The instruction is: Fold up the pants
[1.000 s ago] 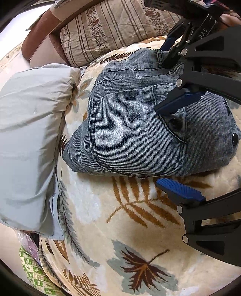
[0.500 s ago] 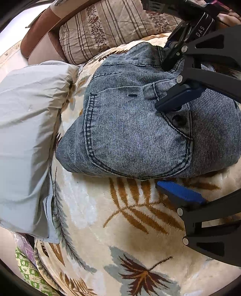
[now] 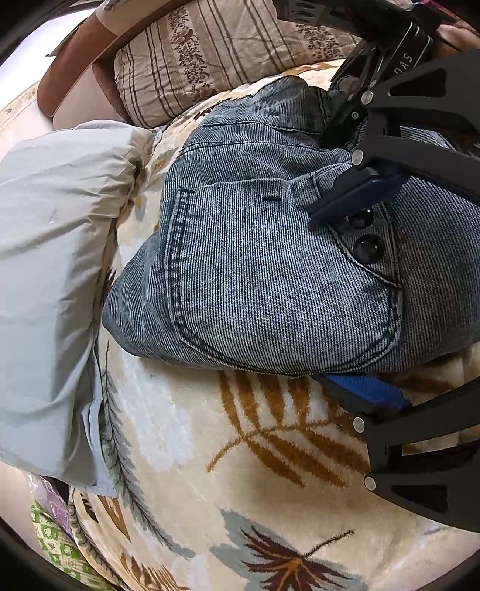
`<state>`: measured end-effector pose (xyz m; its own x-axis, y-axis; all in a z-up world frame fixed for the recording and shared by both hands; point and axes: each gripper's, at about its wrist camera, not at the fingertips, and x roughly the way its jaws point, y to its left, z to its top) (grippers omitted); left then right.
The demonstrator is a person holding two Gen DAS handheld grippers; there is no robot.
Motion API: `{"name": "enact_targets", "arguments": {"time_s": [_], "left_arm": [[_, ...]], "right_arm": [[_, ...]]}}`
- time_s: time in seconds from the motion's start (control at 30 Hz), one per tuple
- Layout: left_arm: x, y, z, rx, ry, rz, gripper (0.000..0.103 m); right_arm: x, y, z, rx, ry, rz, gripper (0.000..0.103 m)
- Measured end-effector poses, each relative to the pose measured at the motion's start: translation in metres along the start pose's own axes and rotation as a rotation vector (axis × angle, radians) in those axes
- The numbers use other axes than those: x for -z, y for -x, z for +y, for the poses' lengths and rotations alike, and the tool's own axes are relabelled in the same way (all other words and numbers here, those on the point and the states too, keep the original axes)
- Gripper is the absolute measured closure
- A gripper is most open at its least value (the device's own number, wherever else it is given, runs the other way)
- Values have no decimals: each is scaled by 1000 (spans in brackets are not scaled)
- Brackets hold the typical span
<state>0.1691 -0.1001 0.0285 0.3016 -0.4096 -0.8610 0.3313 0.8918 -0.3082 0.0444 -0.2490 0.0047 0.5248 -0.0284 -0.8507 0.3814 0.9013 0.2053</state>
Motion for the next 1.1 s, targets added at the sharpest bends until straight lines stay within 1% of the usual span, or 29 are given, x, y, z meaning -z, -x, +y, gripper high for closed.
{"name": "enact_targets", "arguments": {"time_s": [0.2, 0.37, 0.43, 0.67, 0.73, 0.83, 0.93, 1.1], "left_arm": [[1, -3, -5, -14, -8, -6, 27], [5, -4, -10, -28, -21, -17, 32], [6, -3, -14, -31, -31, -19, 37], [9, 10, -24, -41, -74, -29, 51], [10, 15, -27, -37, -89, -37, 60], [12, 25, -33, -36, -127, -47, 69], [13, 35, -35, -31, -146, -54, 73], [14, 52, -31, -7, -129, -66, 76]], "right_arm": [[1, -1, 3, 11, 13, -6, 32], [0, -1, 6, 22, 20, -12, 36], [1, 1, 8, 26, 25, -20, 39], [1, 10, 8, 30, 17, -46, 55], [1, 14, 9, 34, 26, -49, 58], [0, 18, 12, 41, 34, -53, 62], [-2, 25, 17, 44, 41, -62, 66], [-4, 38, 26, 40, 64, -84, 69]]}}
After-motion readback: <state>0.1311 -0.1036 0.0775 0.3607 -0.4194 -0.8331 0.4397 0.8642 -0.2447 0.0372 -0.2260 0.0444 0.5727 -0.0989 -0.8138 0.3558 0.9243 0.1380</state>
